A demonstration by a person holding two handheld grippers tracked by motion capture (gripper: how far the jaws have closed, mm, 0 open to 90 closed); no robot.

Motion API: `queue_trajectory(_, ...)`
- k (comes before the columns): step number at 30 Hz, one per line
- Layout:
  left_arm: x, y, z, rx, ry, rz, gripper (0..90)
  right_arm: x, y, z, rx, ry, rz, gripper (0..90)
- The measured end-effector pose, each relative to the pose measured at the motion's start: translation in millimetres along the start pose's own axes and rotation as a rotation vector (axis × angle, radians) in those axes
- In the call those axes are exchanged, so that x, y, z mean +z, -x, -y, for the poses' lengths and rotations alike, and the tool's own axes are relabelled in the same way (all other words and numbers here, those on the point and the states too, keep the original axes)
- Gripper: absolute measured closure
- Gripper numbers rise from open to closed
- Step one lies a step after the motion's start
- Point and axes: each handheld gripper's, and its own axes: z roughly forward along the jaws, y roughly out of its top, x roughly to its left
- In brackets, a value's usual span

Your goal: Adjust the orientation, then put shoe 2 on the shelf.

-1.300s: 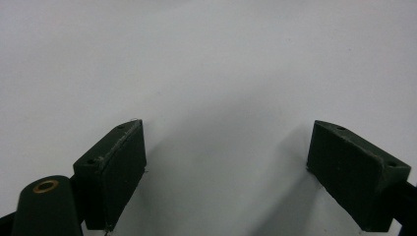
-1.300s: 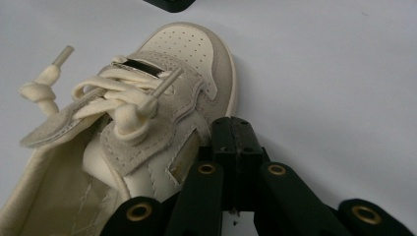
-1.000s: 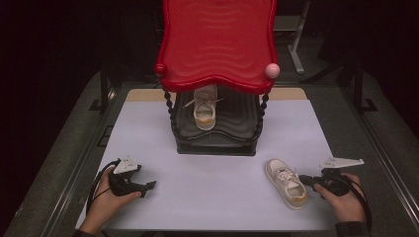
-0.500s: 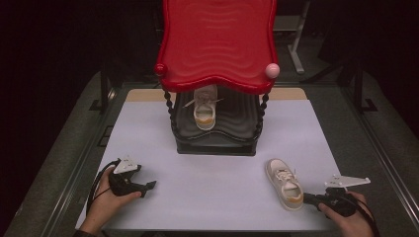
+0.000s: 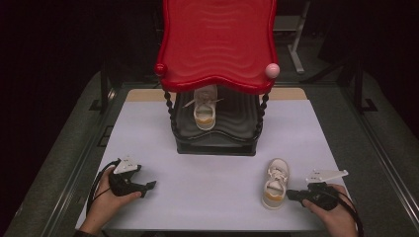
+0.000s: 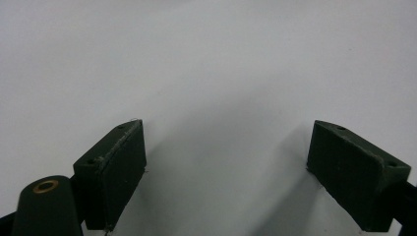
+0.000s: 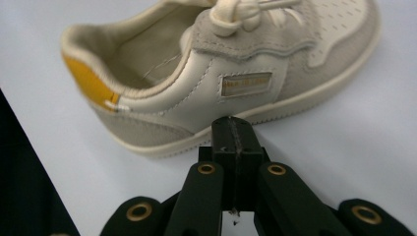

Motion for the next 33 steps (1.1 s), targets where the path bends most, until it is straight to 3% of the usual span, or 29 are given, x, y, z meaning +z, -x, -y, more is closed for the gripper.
queue_trajectory(9,0.0,0.1,0.0,0.000,0.000,0.000,13.3,12.4,-11.8,-12.8,-0.056,-0.010,-0.033,90.0)
queue_trajectory(15,0.1,0.0,0.0,0.000,0.001,0.000,13.3,-4.7,-13.1,-14.8,-0.043,0.080,-0.032,88.9)
queue_trajectory(17,0.2,0.0,0.0,-0.001,0.002,0.000,13.3,-10.1,-15.1,-17.5,-0.050,0.117,-0.031,83.4)
queue_trajectory(24,0.2,0.0,0.0,-0.001,0.002,0.000,13.3,-21.1,-27.5,-33.1,-0.083,0.207,-0.053,79.2)
queue_trajectory(28,0.2,0.0,0.0,-0.001,0.002,0.000,13.3,-17.5,-34.7,-42.7,-0.107,0.226,-0.079,78.5)
queue_trajectory(33,0.2,0.0,0.0,-0.001,0.003,0.000,13.3,-7.1,-41.0,-50.5,-0.134,0.211,-0.110,77.2)
